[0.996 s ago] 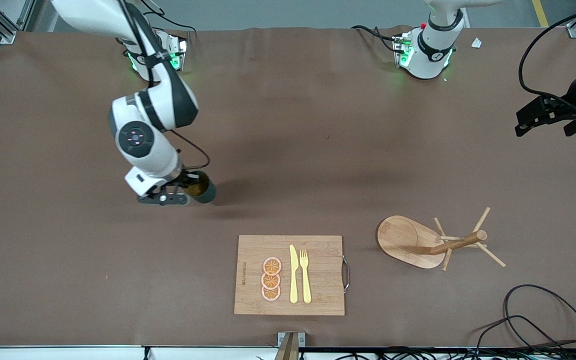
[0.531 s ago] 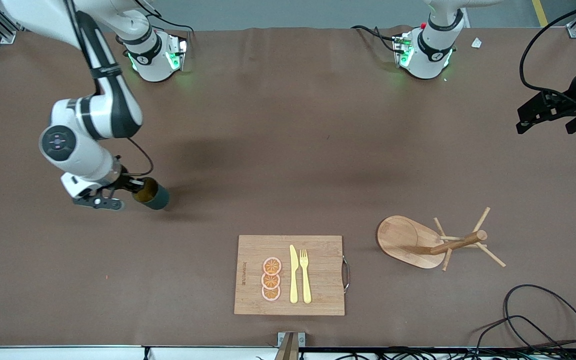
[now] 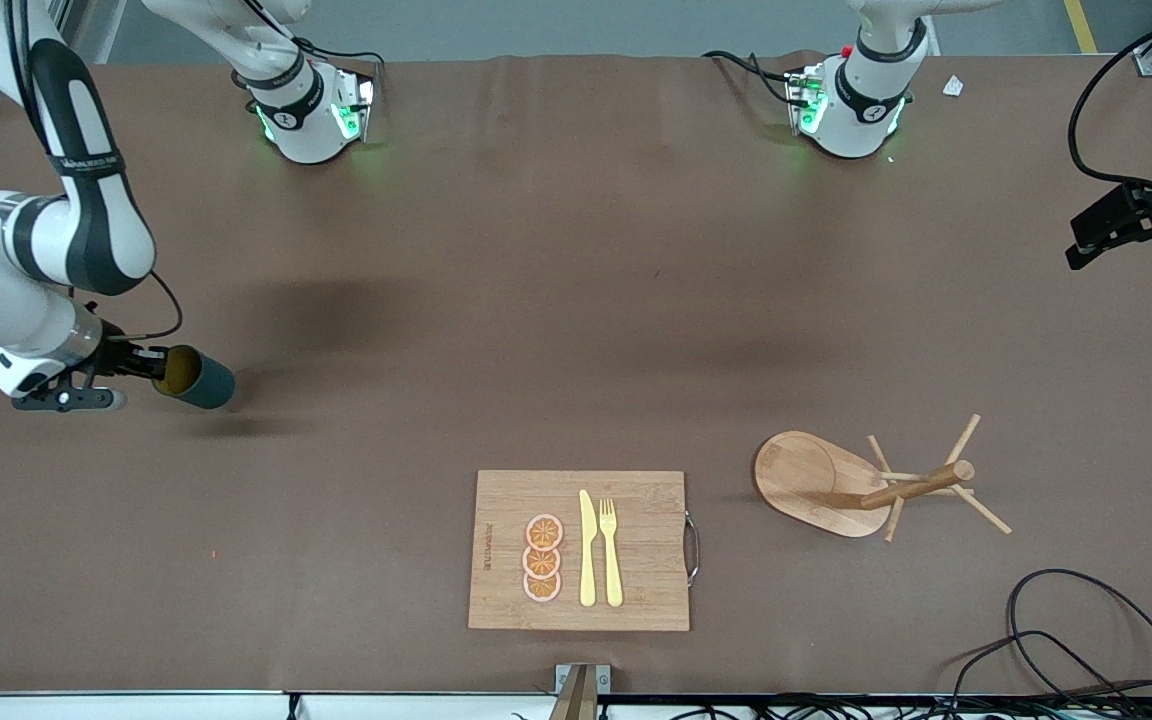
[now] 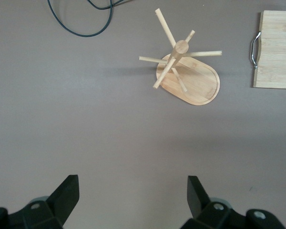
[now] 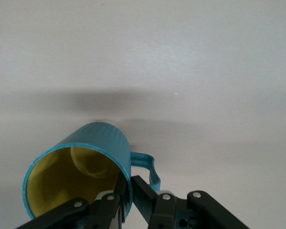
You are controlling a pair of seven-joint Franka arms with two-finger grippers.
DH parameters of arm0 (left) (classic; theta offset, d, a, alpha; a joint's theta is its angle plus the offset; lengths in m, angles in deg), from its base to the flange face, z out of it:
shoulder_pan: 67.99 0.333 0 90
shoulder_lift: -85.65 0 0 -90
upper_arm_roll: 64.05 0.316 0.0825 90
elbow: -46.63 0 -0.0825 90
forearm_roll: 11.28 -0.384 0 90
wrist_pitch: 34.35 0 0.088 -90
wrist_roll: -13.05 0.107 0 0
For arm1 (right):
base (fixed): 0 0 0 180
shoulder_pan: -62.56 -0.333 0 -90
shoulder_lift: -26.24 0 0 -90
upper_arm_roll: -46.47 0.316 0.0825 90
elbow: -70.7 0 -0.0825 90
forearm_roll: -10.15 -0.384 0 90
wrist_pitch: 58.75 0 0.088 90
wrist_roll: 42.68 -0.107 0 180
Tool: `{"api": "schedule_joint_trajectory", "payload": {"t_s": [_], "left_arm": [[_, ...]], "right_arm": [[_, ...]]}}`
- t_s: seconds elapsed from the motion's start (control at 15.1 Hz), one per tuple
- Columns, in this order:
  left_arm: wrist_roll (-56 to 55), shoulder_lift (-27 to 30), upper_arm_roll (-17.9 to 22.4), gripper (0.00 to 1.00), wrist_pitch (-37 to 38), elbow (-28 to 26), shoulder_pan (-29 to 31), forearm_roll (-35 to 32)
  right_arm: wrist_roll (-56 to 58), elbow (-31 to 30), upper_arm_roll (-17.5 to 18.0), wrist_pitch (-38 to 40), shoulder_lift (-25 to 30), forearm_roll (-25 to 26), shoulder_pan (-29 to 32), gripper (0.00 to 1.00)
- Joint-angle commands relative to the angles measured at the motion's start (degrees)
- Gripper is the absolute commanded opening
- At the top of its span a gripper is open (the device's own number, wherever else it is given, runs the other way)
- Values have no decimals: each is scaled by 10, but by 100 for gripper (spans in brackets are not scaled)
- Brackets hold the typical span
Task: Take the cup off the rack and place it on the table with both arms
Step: 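Carry the teal mug with the right gripper away from the cutting board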
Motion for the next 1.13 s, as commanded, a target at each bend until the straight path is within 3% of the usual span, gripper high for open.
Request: {"api": "schedule_joint_trajectory", "payload": {"t_s": [0.0, 1.06], "left_arm": [[5, 6, -6, 100, -1, 1, 1, 1], [-27, -8, -17, 100, 18, 1, -8, -3]], "right_arm": [[8, -22, 14, -10, 14, 5, 15, 0], [-2, -36, 16, -33, -17, -9, -7, 2]]}}
